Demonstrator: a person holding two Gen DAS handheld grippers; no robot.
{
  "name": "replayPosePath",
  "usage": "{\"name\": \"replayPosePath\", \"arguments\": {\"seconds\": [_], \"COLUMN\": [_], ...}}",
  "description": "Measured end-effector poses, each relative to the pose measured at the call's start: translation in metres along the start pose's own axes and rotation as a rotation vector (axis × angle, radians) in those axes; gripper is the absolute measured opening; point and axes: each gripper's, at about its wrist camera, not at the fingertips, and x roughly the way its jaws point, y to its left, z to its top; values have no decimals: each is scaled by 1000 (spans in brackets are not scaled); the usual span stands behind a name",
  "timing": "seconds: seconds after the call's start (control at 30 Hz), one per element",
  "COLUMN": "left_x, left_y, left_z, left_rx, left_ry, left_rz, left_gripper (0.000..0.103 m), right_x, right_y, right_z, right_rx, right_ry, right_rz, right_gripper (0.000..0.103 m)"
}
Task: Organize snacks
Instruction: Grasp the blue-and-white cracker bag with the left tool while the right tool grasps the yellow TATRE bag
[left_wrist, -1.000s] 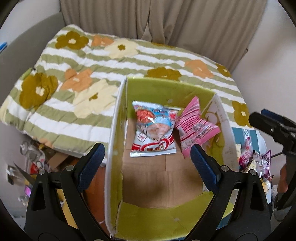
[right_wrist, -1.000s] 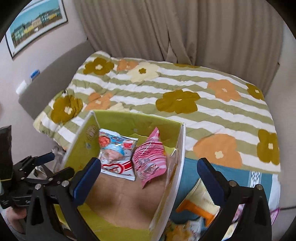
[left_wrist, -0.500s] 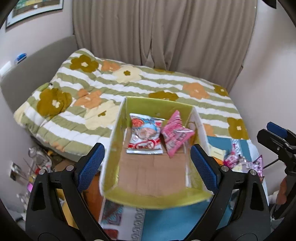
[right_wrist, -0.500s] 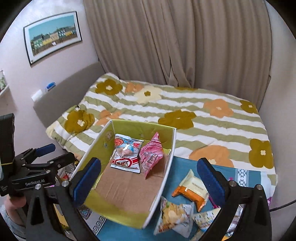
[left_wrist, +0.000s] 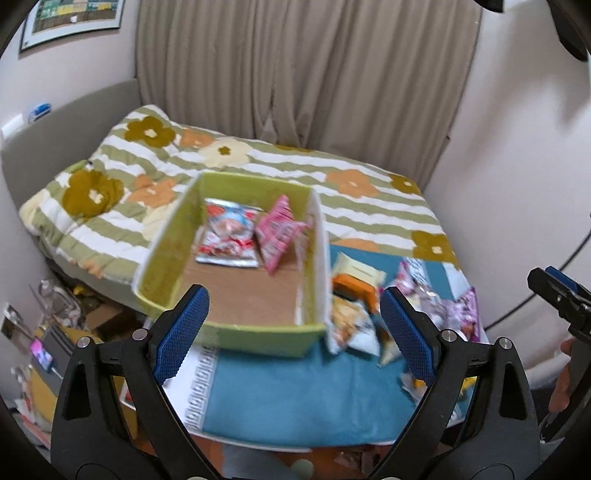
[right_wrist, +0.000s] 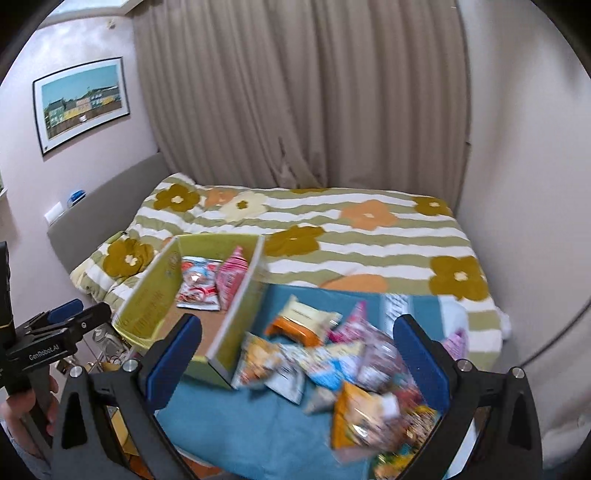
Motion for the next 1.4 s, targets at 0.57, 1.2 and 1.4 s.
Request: {"name": "replayPosePath", "arguments": {"seconds": [0.57, 1.2, 1.4], "left_x": [56, 238, 261], "left_y": [-122, -150, -163], "left_z": [-59, -58, -60], "left_rx": [168, 279, 336], "left_ry": [168, 420, 464], "left_rz": [-191, -246, -286], "left_gripper": [93, 93, 93], "right_x": [-45, 102, 122], "right_y": [-108, -110, -112], "right_z": [-65, -132, -136], "right_rx": [118, 59, 52], "right_ry": [4, 255, 286], "right_rz": [-79, 71, 80], "right_gripper": [103, 103, 103]}}
